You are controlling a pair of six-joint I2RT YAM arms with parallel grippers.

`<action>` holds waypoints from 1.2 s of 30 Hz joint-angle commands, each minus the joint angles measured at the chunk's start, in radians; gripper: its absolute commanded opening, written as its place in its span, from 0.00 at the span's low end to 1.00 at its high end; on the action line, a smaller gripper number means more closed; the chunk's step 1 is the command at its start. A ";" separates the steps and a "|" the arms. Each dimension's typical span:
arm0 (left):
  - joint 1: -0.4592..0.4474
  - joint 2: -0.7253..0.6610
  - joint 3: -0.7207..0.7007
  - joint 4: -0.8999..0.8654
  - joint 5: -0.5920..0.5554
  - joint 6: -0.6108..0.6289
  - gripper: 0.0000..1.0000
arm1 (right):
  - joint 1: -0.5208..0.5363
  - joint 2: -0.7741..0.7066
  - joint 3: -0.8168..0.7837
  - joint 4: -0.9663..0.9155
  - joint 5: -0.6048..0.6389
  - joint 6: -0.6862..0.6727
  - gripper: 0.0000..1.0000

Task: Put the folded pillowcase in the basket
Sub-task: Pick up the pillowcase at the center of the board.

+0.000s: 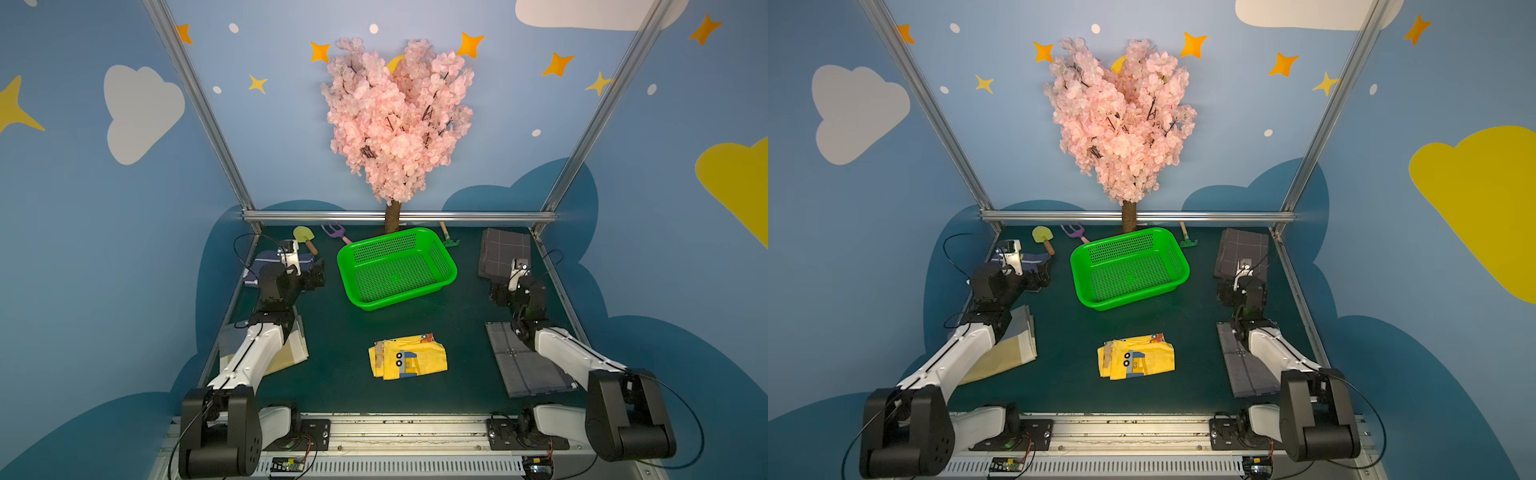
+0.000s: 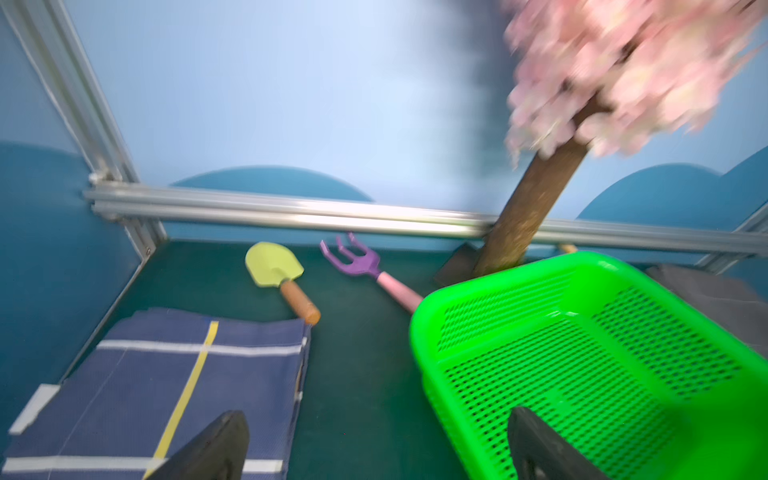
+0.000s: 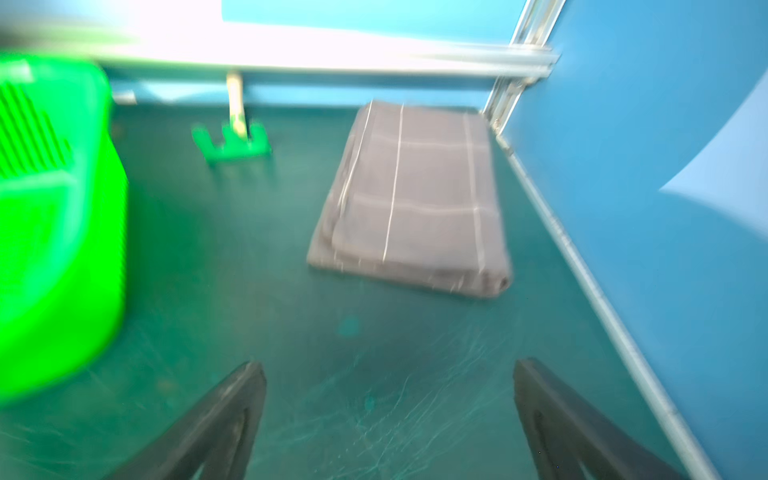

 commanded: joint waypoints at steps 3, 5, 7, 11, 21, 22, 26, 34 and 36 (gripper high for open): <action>-0.066 -0.083 0.165 -0.476 0.040 -0.082 1.00 | 0.015 0.001 0.458 -0.685 -0.081 0.103 0.95; -0.073 -0.120 0.200 -0.555 0.079 -0.127 1.00 | 0.042 0.043 0.596 -0.893 -0.108 0.127 0.94; -0.078 -0.154 0.226 -0.631 0.124 -0.156 1.00 | 0.094 0.048 0.675 -1.049 -0.092 0.143 0.94; -0.108 -0.209 0.239 -0.812 0.208 -0.280 0.99 | 0.195 -0.024 0.618 -1.175 -0.063 0.191 0.91; -0.456 -0.247 0.001 -0.830 0.084 -0.544 0.96 | 0.296 -0.200 0.311 -1.184 -0.440 0.380 0.90; -0.486 -0.229 -0.008 -0.831 0.055 -0.554 0.96 | 0.301 -0.200 0.288 -1.167 -0.481 0.393 0.90; -0.569 -0.143 -0.027 -0.802 0.007 -0.616 0.96 | 0.312 -0.177 0.193 -1.093 -0.630 0.448 0.89; -0.623 0.067 -0.022 -0.754 0.041 -0.703 0.97 | 0.328 -0.056 0.068 -0.927 -0.772 0.487 0.84; -0.628 0.125 -0.027 -0.715 0.082 -0.722 0.96 | 0.331 -0.010 0.060 -0.901 -0.792 0.476 0.83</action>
